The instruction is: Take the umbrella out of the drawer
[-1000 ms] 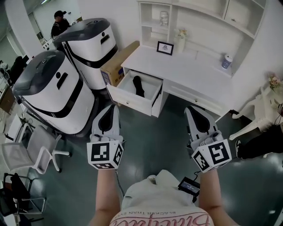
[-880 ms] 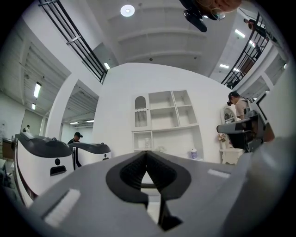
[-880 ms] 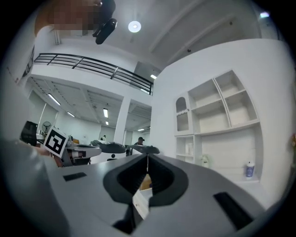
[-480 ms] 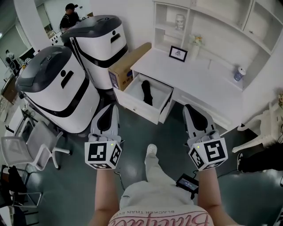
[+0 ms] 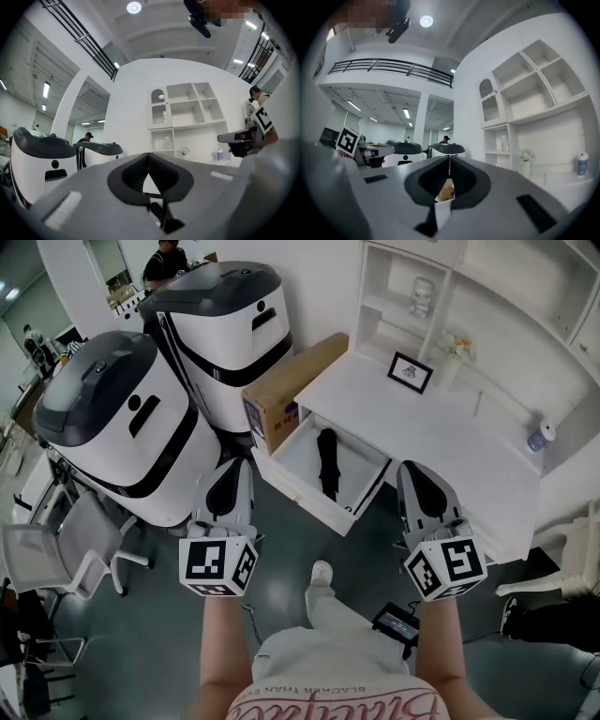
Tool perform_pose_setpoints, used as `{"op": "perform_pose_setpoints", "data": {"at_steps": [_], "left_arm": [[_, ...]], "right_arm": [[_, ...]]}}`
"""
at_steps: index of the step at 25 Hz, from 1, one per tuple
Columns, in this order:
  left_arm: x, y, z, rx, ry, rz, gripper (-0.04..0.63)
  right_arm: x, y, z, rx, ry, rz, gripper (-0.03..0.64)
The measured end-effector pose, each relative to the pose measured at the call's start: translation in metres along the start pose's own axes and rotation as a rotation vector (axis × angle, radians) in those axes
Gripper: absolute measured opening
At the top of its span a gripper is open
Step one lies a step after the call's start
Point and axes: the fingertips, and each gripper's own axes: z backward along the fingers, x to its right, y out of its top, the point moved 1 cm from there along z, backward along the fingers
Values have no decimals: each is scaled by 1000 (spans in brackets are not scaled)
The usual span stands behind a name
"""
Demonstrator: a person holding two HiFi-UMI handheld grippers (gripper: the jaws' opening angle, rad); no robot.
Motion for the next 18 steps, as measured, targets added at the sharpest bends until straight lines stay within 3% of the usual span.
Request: {"op": "perform_pose_setpoints", "data": {"at_steps": [15, 18], "left_arm": [[-57, -22, -145, -51, 76, -27, 9], [-62, -28, -159, -58, 80, -20, 9]], "right_arm": [[60, -33, -166, -78, 94, -28, 12], [66, -40, -181, -100, 109, -34, 77]]}}
